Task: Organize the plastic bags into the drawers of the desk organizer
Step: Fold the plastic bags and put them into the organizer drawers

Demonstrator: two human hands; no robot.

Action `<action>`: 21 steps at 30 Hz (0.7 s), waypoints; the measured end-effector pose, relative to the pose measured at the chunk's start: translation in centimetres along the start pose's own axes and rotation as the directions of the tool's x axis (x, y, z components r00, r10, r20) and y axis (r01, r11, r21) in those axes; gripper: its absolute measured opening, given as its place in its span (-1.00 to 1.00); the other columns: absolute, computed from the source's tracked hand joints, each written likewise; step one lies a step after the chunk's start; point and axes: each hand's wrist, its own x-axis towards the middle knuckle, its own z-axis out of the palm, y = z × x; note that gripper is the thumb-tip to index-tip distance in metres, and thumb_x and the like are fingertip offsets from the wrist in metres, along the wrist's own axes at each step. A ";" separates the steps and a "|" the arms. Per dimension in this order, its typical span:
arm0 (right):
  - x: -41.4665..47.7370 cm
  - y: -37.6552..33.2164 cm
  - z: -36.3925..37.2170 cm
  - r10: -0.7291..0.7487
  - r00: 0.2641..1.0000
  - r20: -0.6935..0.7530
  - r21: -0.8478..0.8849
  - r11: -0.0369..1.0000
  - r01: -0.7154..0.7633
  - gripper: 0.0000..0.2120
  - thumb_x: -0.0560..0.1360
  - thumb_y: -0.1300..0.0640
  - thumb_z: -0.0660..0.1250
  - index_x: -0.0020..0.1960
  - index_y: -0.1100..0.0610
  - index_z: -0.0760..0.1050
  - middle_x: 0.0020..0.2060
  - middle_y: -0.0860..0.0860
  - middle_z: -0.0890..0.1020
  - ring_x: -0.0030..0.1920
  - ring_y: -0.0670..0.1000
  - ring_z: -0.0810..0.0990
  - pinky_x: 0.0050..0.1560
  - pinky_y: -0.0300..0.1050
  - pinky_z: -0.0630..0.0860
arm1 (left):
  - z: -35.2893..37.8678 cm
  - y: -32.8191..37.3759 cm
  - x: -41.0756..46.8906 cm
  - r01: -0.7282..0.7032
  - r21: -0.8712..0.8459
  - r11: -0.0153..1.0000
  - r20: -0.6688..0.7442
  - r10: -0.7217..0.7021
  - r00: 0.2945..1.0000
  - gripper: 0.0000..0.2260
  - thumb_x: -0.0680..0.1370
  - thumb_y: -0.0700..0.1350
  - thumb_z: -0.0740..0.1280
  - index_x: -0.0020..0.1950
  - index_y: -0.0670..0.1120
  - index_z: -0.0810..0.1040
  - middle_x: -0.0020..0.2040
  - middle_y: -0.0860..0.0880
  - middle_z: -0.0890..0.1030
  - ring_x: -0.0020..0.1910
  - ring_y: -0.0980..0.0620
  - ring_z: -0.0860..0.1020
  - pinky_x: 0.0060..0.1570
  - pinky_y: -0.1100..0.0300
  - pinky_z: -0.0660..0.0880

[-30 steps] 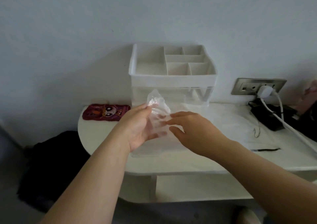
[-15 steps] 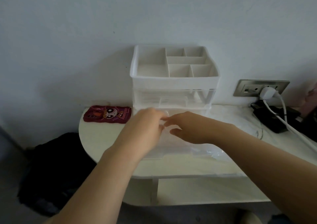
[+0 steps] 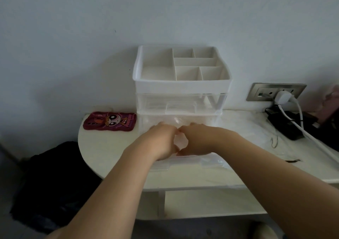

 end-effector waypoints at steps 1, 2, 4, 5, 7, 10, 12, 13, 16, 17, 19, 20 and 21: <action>0.2 0.1 0.2 0.006 1.000 -0.006 0.016 1.000 -0.006 -0.33 0.46 -0.16 0.34 0.46 0.07 0.21 0.33 0.08 0.41 0.39 0.12 0.27 0.34 0.03 0.29 | 0.1 -0.1 0.1 0.018 0.009 1.000 -0.002 -0.018 1.000 -0.55 0.55 -0.02 0.30 0.44 0.04 0.34 0.40 -0.09 0.29 0.30 -0.12 0.38 0.22 0.05 0.40; 0.3 0.2 0.3 0.012 1.000 -0.018 0.035 0.999 -0.011 -0.31 0.45 -0.16 0.35 0.46 0.06 0.21 0.34 0.07 0.39 0.40 0.12 0.23 0.36 0.04 0.27 | 0.2 -0.2 0.1 0.039 0.012 0.999 -0.005 -0.039 0.999 -0.52 0.55 -0.01 0.30 0.46 0.04 0.30 0.44 -0.10 0.23 0.33 -0.13 0.34 0.22 0.06 0.40; 0.1 0.5 0.5 0.039 0.997 -0.060 0.110 0.993 -0.033 -0.28 0.41 -0.16 0.39 0.46 0.05 0.21 0.37 0.05 0.35 0.42 0.11 0.19 0.38 0.03 0.24 | 0.4 -0.4 0.1 0.089 -0.002 0.996 -0.011 -0.089 0.996 -0.47 0.56 -0.01 0.31 0.50 0.05 0.22 0.53 -0.13 0.04 0.41 -0.16 0.27 0.25 0.08 0.38; -0.2 0.6 0.5 0.050 0.994 -0.095 0.157 0.987 -0.035 -0.27 0.40 -0.15 0.40 0.46 0.05 0.22 0.39 0.04 0.33 0.43 0.09 0.18 0.39 0.01 0.22 | 0.4 -0.4 0.2 0.109 -0.012 0.994 -0.021 -0.109 0.994 -0.45 0.56 -0.01 0.31 0.51 0.05 0.19 0.55 -0.14 -0.03 0.43 -0.16 0.26 0.26 0.08 0.36; -1.1 1.0 0.3 0.053 0.984 -0.173 0.258 0.966 -0.006 -0.31 0.42 -0.11 0.40 0.45 0.05 0.24 0.41 0.01 0.31 0.43 0.06 0.20 0.38 -0.06 0.18 | 0.3 -0.4 0.4 0.125 -0.027 0.992 -0.052 -0.126 0.991 -0.45 0.56 0.00 0.30 0.51 0.02 0.20 0.54 -0.18 0.02 0.39 -0.15 0.32 0.26 0.10 0.35; -2.8 1.8 -0.6 0.072 0.965 -0.253 0.359 0.933 0.024 -0.41 0.46 -0.09 0.37 0.42 0.02 0.30 0.40 -0.04 0.34 0.35 -0.01 0.34 0.24 -0.17 0.29 | 0.2 -0.4 0.3 0.112 -0.055 0.992 -0.067 -0.116 0.991 -0.49 0.58 -0.01 0.28 0.50 -0.04 0.23 0.49 -0.16 0.19 0.40 -0.10 0.31 0.28 0.14 0.29; -4.0 2.6 -1.2 0.062 0.954 -0.292 0.364 0.930 0.050 -0.54 0.48 -0.09 0.34 0.34 -0.01 0.41 0.29 -0.09 0.47 0.20 -0.08 0.48 0.10 -0.25 0.36 | 0.2 -0.3 -0.1 0.084 -0.058 0.995 -0.081 -0.088 0.993 -0.51 0.59 -0.02 0.26 0.50 -0.05 0.23 0.49 -0.08 0.23 0.42 -0.03 0.29 0.30 0.19 0.24; -4.8 3.1 -1.6 0.052 0.943 -0.328 0.365 0.928 0.076 -0.63 0.48 -0.08 0.34 0.26 -0.03 0.48 0.17 -0.12 0.54 0.10 -0.14 0.53 0.05 -0.30 0.38 | 0.3 -0.3 -0.3 0.066 -0.056 0.996 -0.096 -0.071 0.993 -0.52 0.60 -0.03 0.25 0.50 -0.04 0.22 0.49 -0.04 0.24 0.42 0.00 0.28 0.31 0.21 0.22; -7.0 5.5 -2.2 0.118 0.881 -0.458 0.406 0.910 0.089 -0.91 0.46 -0.03 0.35 -0.10 -0.04 0.59 -0.21 -0.20 0.62 -0.18 -0.24 0.58 -0.12 -0.32 0.48 | 0.4 -0.2 -1.3 0.001 -0.057 0.998 -0.158 -0.010 0.987 -0.56 0.61 -0.04 0.22 0.48 0.02 0.25 0.46 0.02 0.29 0.40 0.04 0.31 0.29 0.19 0.26; -7.4 6.6 -2.1 0.165 0.866 -0.472 0.402 0.915 0.045 -0.90 0.46 0.00 0.36 -0.18 -0.01 0.59 -0.29 -0.17 0.63 -0.22 -0.19 0.60 -0.13 -0.26 0.52 | 0.6 -0.2 -1.5 -0.022 -0.061 0.998 -0.181 0.011 0.983 -0.58 0.61 -0.04 0.23 0.47 0.05 0.27 0.44 0.04 0.32 0.36 0.05 0.35 0.28 0.16 0.30; -7.7 9.2 -1.4 0.239 0.892 -0.384 0.302 0.945 -0.124 -0.83 0.48 0.05 0.35 -0.25 0.08 0.60 -0.36 -0.10 0.63 -0.27 -0.11 0.62 -0.13 -0.16 0.56 | 0.9 0.0 -2.0 -0.063 -0.073 0.995 -0.231 0.045 0.972 -0.61 0.60 -0.04 0.23 0.43 0.11 0.33 0.39 0.10 0.39 0.25 0.11 0.45 0.24 0.12 0.40; -7.6 10.4 -0.6 0.271 0.923 -0.275 0.217 0.952 -0.215 -0.81 0.49 0.08 0.33 -0.25 0.12 0.61 -0.36 -0.08 0.64 -0.29 -0.10 0.61 -0.13 -0.16 0.56 | 1.1 0.1 -2.1 -0.083 -0.087 0.993 -0.262 0.058 0.963 -0.63 0.59 -0.05 0.23 0.40 0.13 0.36 0.35 0.14 0.42 0.18 0.16 0.48 0.20 0.11 0.43; -7.5 11.5 0.5 0.307 0.940 -0.148 0.129 0.948 -0.289 -0.80 0.50 0.12 0.31 -0.23 0.16 0.61 -0.33 -0.03 0.65 -0.32 -0.09 0.59 -0.15 -0.20 0.55 | 1.4 0.4 -2.1 -0.102 -0.108 0.989 -0.293 0.066 0.954 -0.65 0.59 -0.06 0.24 0.37 0.14 0.39 0.30 0.19 0.46 0.12 0.20 0.50 0.18 0.11 0.45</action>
